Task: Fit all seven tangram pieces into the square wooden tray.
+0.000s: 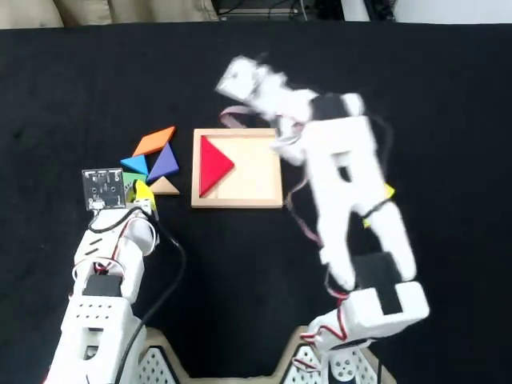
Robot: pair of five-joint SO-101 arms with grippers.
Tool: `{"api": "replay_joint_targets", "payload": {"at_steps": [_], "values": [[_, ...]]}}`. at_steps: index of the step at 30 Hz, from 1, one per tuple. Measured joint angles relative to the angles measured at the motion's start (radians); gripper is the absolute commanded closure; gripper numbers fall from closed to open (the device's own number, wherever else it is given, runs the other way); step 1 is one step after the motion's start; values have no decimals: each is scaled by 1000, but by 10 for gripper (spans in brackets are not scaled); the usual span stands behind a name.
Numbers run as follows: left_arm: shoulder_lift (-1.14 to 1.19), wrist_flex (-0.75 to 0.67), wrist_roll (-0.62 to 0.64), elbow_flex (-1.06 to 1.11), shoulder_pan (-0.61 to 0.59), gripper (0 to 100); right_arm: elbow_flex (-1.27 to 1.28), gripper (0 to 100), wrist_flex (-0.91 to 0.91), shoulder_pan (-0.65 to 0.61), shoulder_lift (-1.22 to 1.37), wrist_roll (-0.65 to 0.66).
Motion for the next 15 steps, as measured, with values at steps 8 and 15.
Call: {"api": "replay_joint_targets", "payload": {"at_steps": [8, 15], "values": [[0, -6, -15, 0, 40, 961, 32, 835, 212, 150, -212, -17], [0, -6, -25, 0, 41, 961, 456, 830, -83, 387, -434, -175]]}}
